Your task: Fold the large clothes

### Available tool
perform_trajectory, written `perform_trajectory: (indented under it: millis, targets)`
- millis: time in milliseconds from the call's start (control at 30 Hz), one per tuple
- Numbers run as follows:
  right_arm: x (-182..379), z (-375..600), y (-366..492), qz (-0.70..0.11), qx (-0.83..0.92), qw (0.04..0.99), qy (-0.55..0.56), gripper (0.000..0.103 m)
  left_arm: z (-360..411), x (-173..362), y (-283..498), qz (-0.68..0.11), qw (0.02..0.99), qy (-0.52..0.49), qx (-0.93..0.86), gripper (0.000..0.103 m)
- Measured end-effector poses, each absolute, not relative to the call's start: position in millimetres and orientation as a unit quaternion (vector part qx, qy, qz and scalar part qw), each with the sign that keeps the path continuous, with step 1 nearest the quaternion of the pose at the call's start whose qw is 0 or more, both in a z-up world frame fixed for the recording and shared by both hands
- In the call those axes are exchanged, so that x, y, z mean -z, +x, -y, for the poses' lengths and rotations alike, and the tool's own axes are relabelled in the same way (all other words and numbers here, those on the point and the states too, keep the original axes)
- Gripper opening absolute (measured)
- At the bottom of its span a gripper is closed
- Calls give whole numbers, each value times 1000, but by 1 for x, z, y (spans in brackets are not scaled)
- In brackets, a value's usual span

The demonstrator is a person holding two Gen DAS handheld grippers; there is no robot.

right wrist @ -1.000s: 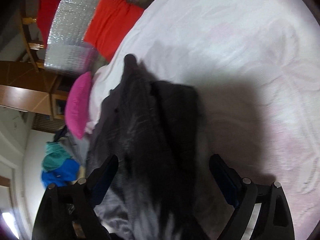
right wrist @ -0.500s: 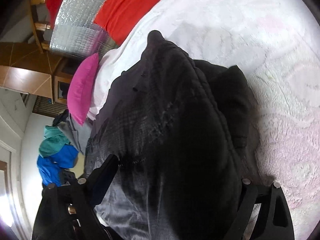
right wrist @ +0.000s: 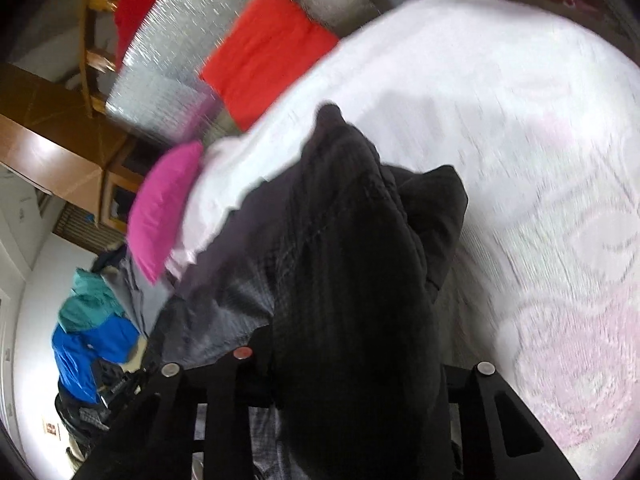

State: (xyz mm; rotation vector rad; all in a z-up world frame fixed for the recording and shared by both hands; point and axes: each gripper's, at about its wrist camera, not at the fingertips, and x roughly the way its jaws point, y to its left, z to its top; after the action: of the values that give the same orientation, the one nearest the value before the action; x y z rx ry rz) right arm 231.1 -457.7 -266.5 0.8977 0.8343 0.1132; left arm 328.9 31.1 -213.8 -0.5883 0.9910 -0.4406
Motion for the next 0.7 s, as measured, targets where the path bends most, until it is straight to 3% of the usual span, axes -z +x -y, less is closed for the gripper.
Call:
perform_trajectory:
  millis: [167, 300, 400, 700]
  targets:
    - [269, 454, 241, -396, -33, 818, 415, 37, -32, 238, 344, -509, 795, -285, 166, 37]
    - [283, 466, 238, -420, -35, 784, 455, 50, -36, 238, 345, -521, 791, -280, 158, 51]
    - [283, 470, 233, -424, -38, 774, 469, 67, -42, 238, 347, -526, 785, -288, 157, 57]
    - [299, 485, 209, -451, -58, 751, 479, 72, -56, 227, 325, -508, 813, -231, 163, 59]
